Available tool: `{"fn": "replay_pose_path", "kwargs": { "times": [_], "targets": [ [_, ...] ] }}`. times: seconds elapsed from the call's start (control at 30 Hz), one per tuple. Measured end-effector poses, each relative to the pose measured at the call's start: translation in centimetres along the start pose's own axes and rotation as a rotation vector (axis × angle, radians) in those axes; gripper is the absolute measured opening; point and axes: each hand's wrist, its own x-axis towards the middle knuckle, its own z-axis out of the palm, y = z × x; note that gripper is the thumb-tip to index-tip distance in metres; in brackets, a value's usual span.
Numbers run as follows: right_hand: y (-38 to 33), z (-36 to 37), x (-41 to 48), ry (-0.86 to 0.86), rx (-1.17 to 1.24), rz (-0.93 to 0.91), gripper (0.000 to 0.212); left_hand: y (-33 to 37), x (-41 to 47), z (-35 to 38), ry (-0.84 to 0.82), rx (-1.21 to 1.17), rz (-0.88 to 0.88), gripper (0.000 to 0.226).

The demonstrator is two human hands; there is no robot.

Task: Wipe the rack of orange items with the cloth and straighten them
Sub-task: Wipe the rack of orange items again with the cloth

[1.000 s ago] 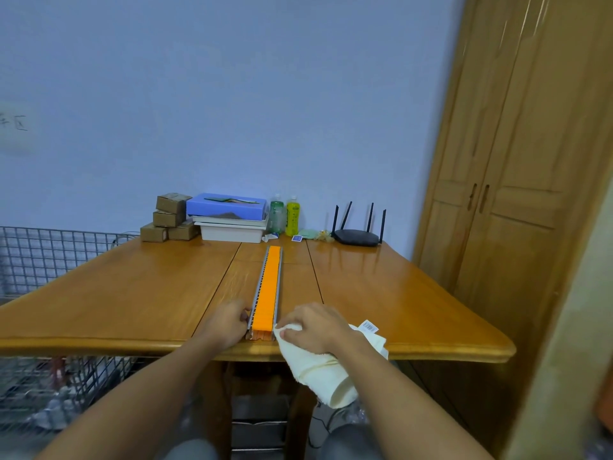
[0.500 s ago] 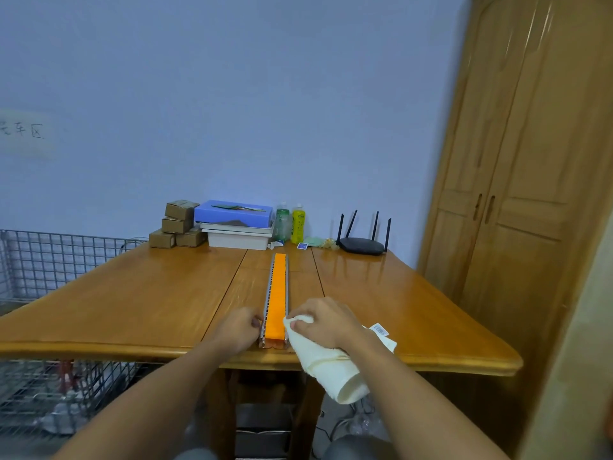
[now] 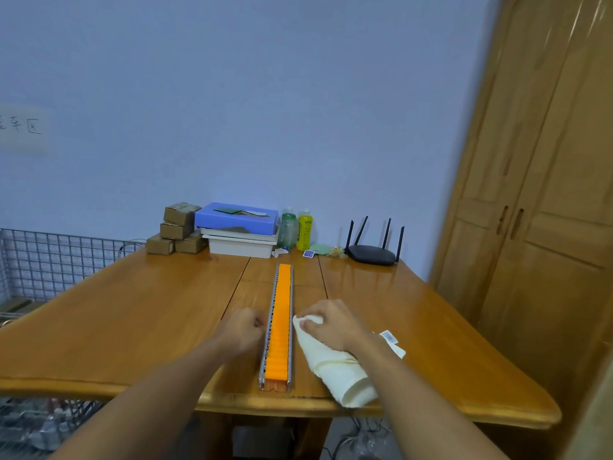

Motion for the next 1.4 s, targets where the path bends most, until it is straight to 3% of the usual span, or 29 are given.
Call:
{"fn": "replay_pose_path", "kwargs": {
  "times": [0.67,1.4],
  "targets": [
    [6.7,1.3,16.5,0.016,0.087,0.088,0.031,-3.4,16.7,-0.5,-0.007,0.131,-0.04,0.014],
    [11.8,6.7,36.0,-0.091,-0.222,0.126,0.038,-10.3,28.8,4.9,-0.124,0.179,0.009,0.026]
  ]
}}
